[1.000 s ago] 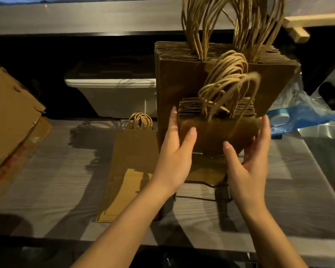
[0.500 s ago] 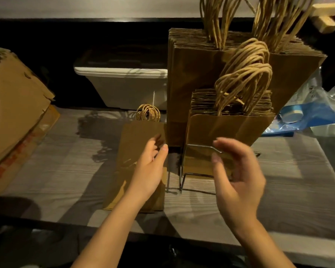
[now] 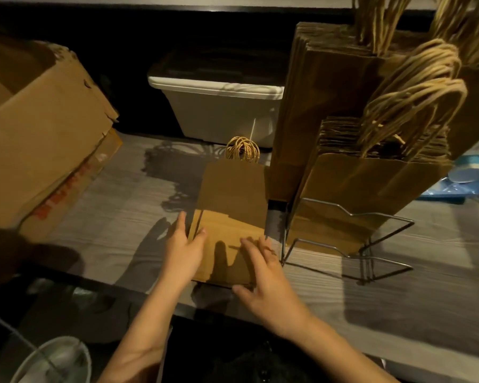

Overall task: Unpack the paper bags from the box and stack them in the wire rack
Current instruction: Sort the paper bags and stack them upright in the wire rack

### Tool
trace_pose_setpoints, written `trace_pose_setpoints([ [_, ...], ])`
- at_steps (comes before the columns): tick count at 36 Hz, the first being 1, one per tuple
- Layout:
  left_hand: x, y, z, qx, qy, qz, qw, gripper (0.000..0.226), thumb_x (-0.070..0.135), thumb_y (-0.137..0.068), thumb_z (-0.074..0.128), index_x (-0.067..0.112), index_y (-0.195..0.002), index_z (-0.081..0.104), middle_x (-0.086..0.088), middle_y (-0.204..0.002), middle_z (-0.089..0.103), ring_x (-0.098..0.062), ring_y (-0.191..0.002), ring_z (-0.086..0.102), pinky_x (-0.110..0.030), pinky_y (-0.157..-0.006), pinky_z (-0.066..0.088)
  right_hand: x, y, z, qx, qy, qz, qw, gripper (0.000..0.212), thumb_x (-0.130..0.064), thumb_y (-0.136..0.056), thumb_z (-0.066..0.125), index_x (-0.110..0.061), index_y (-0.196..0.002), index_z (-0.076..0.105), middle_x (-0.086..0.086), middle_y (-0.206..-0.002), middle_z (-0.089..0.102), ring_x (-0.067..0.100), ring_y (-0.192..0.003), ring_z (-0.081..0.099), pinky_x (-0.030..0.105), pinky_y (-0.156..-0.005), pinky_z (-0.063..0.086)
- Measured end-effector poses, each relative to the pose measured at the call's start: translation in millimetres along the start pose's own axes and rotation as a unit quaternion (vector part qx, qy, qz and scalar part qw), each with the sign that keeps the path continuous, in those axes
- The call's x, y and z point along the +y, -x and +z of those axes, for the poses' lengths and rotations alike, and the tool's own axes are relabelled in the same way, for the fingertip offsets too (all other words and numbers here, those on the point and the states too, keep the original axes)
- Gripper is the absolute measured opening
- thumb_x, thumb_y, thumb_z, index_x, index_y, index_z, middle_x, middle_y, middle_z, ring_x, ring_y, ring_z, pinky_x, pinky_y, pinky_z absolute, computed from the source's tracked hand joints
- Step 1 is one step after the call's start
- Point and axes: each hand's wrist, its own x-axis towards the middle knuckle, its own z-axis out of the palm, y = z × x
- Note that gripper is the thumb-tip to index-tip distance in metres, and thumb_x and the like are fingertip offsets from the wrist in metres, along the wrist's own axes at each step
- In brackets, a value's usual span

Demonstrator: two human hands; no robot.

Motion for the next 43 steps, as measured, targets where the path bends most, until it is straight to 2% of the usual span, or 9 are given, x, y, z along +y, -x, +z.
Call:
trace_pose_setpoints([
  [5, -5.6, 0.9, 4.5, -0.024, -0.009, -0.014, 1.0, 0.066, 0.027, -0.098, 0.047, 0.019, -0.152, 0.01, -0.006, -0.155, 0.026, -0.026, -0.14, 0.027, -0.033, -0.106, 0.029, 2.4, 2.5, 6.4, -0.097, 0.003, 0.048, 0.994, 0.086, -0.029, -0.091, 0.059, -0.038, -0.149, -0.003, 0.005, -0.156, -0.023, 0.022, -0.144, -0.018, 0.03, -0.116, 0.005],
  [11, -4.2, 0.8, 8.8, -0.029, -0.032, -0.002, 0.999, 0.066, 0.028, -0.097, 0.049, 0.016, -0.152, 0.013, -0.01, -0.151, 0.034, -0.027, -0.136, 0.034, -0.032, -0.103, 0.032, -2.8, 1.5, 3.7, -0.051, -0.098, 0.019, 0.994, 0.077, -0.027, -0.088, 0.065, -0.035, -0.147, 0.016, -0.004, -0.159, 0.002, 0.009, -0.146, -0.006, 0.018, -0.111, 0.005],
  [16, -7.0, -1.9, 7.8, -0.027, -0.037, 0.001, 0.999, 0.066, 0.028, -0.097, 0.05, 0.015, -0.151, 0.016, -0.01, -0.15, 0.034, -0.026, -0.136, 0.034, -0.032, -0.105, 0.031, -7.3, 2.4, 7.1, -0.028, -0.206, 0.028, 0.978, 0.072, -0.044, -0.068, 0.067, -0.052, -0.127, 0.027, -0.012, -0.151, 0.026, 0.005, -0.143, 0.016, 0.033, -0.119, 0.017],
  [20, -9.4, -5.6, 6.8, 0.006, -0.009, -0.009, 1.0, 0.064, 0.027, -0.096, 0.052, 0.016, -0.151, 0.02, -0.01, -0.15, 0.034, -0.028, -0.136, 0.034, -0.037, -0.106, 0.032, -13.7, 8.3, -1.5, -0.01, -0.312, 0.029, 0.95, 0.065, -0.01, -0.084, 0.069, -0.04, -0.129, 0.033, -0.02, -0.138, 0.033, -0.004, -0.134, 0.025, 0.024, -0.115, 0.023],
  [27, -11.3, -10.0, 2.8, 0.098, 0.099, -0.039, 0.989, 0.061, 0.032, -0.09, 0.058, 0.026, -0.145, 0.032, -0.008, -0.143, 0.041, -0.029, -0.133, 0.035, -0.051, -0.106, 0.035, -23.5, 14.2, -14.3, 0.053, -0.377, 0.013, 0.924, 0.056, 0.002, -0.084, 0.064, -0.038, -0.12, 0.047, -0.019, -0.128, 0.05, -0.003, -0.123, 0.046, 0.008, -0.1, 0.035],
  [30, -3.0, -5.2, 0.1, 0.108, 0.224, -0.067, 0.966, 0.054, 0.027, -0.092, 0.057, 0.022, -0.142, 0.038, -0.007, -0.138, 0.046, -0.026, -0.124, 0.046, -0.045, -0.101, 0.041, -28.1, 15.2, -19.0, 0.077, -0.413, -0.008, 0.907, 0.05, 0.004, -0.085, 0.062, -0.033, -0.116, 0.053, -0.018, -0.12, 0.058, -0.002, -0.113, 0.056, 0.015, -0.099, 0.043],
  [33, 9.0, 3.3, -0.4, 0.104, 0.33, -0.089, 0.934, 0.041, 0.021, -0.093, 0.056, 0.015, -0.133, 0.048, -0.003, -0.107, 0.059, -0.018, -0.095, 0.056, -0.032, -0.079, 0.045, -32.6, 15.5, -24.4, 0.089, -0.443, -0.027, 0.892, 0.047, 0.004, -0.084, 0.061, -0.029, -0.118, 0.053, -0.012, -0.12, 0.061, 0.002, -0.111, 0.06, 0.019, -0.088, 0.05],
  [36, 19.0, 11.8, -0.7, 0.097, 0.38, -0.089, 0.916, 0.025, 0.027, -0.094, 0.056, 0.02, -0.117, 0.056, 0.005, -0.092, 0.06, -0.011, -0.084, 0.056, -0.029, -0.064, 0.041, -36.5, 16.3, -29.4, 0.1, -0.433, -0.05, 0.894, 0.047, 0.005, -0.085, 0.06, -0.029, -0.116, 0.054, -0.01, -0.112, 0.067, 0.003, -0.106, 0.062, 0.016, -0.083, 0.049],
  [43, 44.0, 39.7, 4.7, 0.051, 0.452, -0.042, 0.889, 0.014, 0.044, -0.095, 0.044, 0.035, -0.094, 0.054, 0.003, -0.103, 0.064, -0.013, -0.094, 0.06, -0.03, -0.068, 0.044, -45.7, 19.8, -45.3, 0.196, -0.259, -0.147, 0.934, 0.051, 0.002, -0.087, 0.061, -0.042, -0.113, 0.055, -0.023, -0.112, 0.064, -0.002, -0.108, 0.058, 0.018, -0.092, 0.047],
])
